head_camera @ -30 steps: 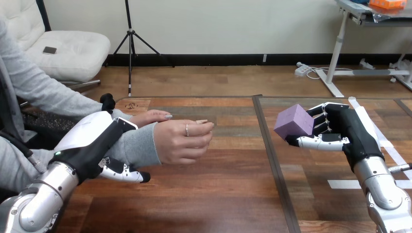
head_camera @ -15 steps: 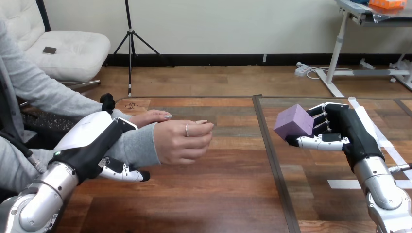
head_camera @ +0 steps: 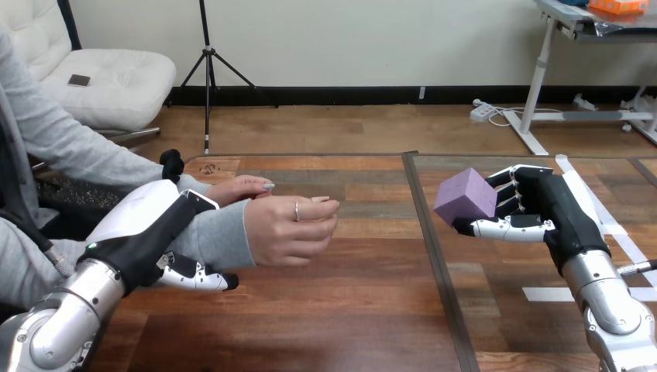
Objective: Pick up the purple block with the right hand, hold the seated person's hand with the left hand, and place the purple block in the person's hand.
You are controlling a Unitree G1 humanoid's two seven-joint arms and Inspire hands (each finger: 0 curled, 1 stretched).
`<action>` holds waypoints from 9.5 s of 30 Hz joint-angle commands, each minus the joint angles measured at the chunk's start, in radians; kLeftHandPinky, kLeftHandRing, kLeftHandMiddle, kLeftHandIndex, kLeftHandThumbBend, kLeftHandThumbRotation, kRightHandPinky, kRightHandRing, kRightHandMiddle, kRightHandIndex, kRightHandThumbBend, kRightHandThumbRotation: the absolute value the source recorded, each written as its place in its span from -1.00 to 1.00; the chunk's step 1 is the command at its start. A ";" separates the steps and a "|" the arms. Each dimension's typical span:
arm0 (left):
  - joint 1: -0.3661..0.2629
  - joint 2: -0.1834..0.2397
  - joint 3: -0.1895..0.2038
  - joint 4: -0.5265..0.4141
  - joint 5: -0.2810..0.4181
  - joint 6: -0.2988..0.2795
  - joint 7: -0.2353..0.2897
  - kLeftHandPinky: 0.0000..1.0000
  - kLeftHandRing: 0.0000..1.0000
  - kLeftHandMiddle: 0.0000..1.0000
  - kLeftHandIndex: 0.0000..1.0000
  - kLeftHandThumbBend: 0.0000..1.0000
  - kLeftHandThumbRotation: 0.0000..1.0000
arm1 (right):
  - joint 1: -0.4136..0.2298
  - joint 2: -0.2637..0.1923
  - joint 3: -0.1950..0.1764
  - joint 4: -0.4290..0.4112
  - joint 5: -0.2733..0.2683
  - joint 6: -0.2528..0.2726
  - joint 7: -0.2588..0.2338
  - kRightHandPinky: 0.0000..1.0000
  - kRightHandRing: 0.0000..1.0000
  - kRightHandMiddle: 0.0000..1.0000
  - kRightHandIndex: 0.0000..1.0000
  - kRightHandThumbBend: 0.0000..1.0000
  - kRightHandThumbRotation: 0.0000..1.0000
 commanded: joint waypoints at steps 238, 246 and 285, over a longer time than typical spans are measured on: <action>-0.230 -0.177 -0.082 0.132 0.019 -0.198 0.231 -0.64 -0.55 -0.42 -0.37 0.21 -1.00 | 0.080 0.371 0.031 -0.344 0.112 0.083 0.138 -0.29 -0.23 -0.17 -0.16 0.82 -1.00; -0.233 -0.181 -0.084 0.135 0.017 -0.197 0.231 -0.65 -0.55 -0.42 -0.37 0.21 -1.00 | 0.098 0.383 0.036 -0.394 0.131 0.103 0.166 -0.29 -0.24 -0.18 -0.16 0.81 -1.00; -0.202 -0.155 -0.079 0.109 0.062 -0.208 0.270 -0.36 -0.23 -0.14 -0.11 0.41 -0.96 | 0.122 0.349 0.046 -0.468 0.134 0.206 0.236 -0.20 -0.11 -0.04 -0.01 0.83 -1.00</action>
